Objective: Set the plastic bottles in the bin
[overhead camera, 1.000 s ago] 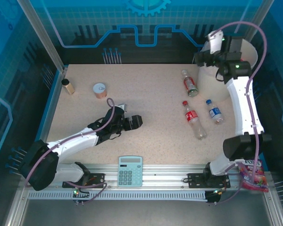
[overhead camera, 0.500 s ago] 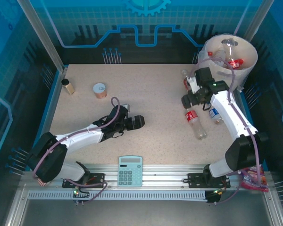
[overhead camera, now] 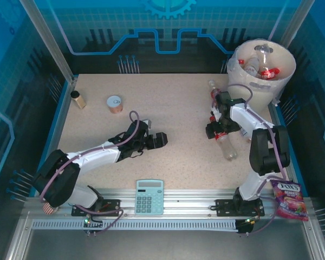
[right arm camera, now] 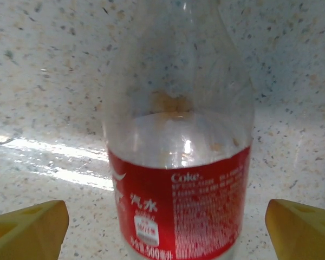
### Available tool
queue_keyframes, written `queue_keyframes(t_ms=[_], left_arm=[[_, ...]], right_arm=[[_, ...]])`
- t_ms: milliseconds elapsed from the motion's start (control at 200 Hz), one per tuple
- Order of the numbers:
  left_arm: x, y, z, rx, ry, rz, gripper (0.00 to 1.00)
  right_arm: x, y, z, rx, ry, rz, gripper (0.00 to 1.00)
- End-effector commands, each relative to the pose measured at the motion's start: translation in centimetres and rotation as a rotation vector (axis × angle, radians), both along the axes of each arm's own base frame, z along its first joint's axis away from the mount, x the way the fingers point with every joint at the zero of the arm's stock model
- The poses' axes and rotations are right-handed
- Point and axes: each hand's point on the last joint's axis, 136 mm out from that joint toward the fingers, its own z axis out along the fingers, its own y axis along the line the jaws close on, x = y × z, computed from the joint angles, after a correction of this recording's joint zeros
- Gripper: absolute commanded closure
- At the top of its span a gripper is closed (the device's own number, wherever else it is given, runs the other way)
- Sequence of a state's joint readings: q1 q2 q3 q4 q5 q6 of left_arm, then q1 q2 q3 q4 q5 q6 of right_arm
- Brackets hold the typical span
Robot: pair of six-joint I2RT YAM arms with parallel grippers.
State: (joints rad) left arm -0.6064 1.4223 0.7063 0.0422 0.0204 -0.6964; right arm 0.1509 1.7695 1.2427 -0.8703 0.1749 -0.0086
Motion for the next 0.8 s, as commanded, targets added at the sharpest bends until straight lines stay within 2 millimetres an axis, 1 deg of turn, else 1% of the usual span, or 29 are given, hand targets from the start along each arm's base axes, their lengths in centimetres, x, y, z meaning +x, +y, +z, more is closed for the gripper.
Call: queue_keyframes(t_ms=[0,115,245,320,390,445,580,690,750,795], left_arm=[[0.6,-0.2,1.2,-0.009,-0.034,-0.016,0.01],[0.7,-0.3,1.2,-0.013,-0.033,-0.015,0.01],[0.7,-0.2,1.1,-0.01,-0.032,-0.016,0.01],[0.7,-0.2,1.0,-0.008,-0.029,-0.016,0.01],[0.7,-0.2,0.9,-0.008,-0.027,-0.015,0.01],[0.7,-0.3,1.0,-0.009,-0.028,-0.016,0.01],[0.9,-0.6,1.3,-0.015,-0.03,-0.027,0.01],[1.2,-1.1,1.5,-0.024,-0.029,-0.037,0.01],[1.4,-1.3,1.6,-0.03,-0.031,-0.038,0.01],[1.4,-1.3,1.7,-0.032,-0.031,-0.039,0.01]], right_arm=[[-0.1,0.0,-1.4,0.013,0.023,-0.028,0.08],[-0.6,-0.1,-2.5,0.006,0.056,-0.029,0.11],[-0.7,-0.2,-2.8,0.007,0.055,-0.034,0.16],[-0.7,-0.3,-3.0,0.005,0.057,-0.036,0.2],[-0.7,-0.3,-3.2,-0.002,0.063,-0.034,0.28],[-0.6,-0.3,-2.9,-0.003,0.051,-0.035,0.32],[-0.2,-0.2,-2.0,0.003,0.021,-0.033,0.35],[-0.1,0.2,-1.4,0.014,0.0,-0.026,0.39],[0.0,0.7,-0.7,0.026,-0.016,-0.015,0.4],[0.4,1.3,0.4,0.047,-0.044,-0.004,0.4]])
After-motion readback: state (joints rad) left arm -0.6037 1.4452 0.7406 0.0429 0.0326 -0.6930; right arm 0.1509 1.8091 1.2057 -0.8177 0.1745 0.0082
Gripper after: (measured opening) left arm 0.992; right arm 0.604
